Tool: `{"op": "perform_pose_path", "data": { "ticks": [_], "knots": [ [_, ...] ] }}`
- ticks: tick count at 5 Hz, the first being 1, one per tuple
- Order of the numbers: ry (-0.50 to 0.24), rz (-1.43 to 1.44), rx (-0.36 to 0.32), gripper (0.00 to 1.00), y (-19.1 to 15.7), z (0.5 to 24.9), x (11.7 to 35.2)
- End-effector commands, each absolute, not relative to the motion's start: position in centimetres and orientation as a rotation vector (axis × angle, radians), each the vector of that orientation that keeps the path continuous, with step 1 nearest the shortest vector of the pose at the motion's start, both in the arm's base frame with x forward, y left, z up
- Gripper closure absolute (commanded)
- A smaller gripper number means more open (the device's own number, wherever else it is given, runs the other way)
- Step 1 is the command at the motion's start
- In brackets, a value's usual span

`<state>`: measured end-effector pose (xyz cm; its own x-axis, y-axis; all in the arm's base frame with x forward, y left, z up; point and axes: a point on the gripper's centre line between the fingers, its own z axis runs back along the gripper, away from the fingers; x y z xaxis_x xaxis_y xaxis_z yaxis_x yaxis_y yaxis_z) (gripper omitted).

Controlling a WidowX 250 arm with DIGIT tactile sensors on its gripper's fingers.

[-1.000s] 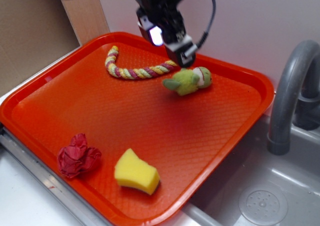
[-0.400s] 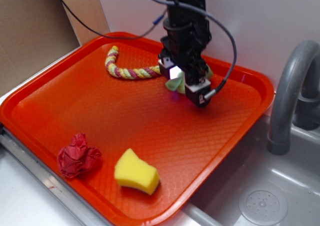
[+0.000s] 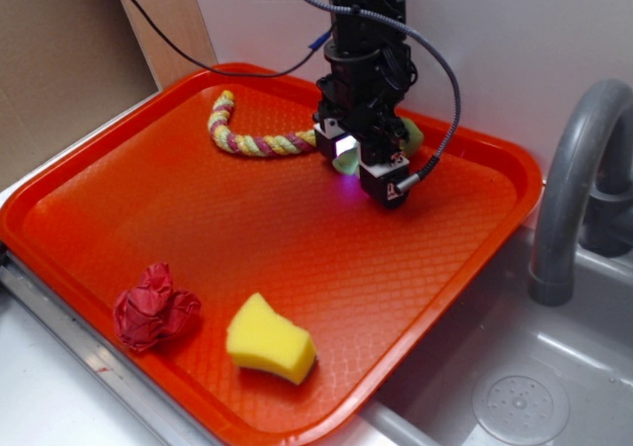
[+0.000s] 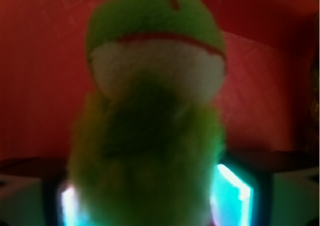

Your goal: Grab the green animal.

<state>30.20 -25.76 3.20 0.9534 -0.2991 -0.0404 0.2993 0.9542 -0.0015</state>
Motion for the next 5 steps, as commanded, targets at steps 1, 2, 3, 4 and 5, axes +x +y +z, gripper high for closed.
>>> {"op": "perform_pose_path", "data": {
  "ticks": [1, 2, 3, 4, 5],
  "knots": [
    [-0.038, -0.178, -0.057, 1.0, -25.1, 7.8, 28.9],
    [-0.1, -0.094, -0.119, 1.0, -23.1, 12.7, 26.5],
    [-0.161, 0.005, -0.153, 1.0, -20.0, 17.3, 23.7],
    [-0.212, 0.078, -0.137, 1.0, -17.6, 19.4, 21.6],
    [-0.226, 0.101, -0.166, 1.0, -15.5, 21.8, 19.3]
  ]
}}
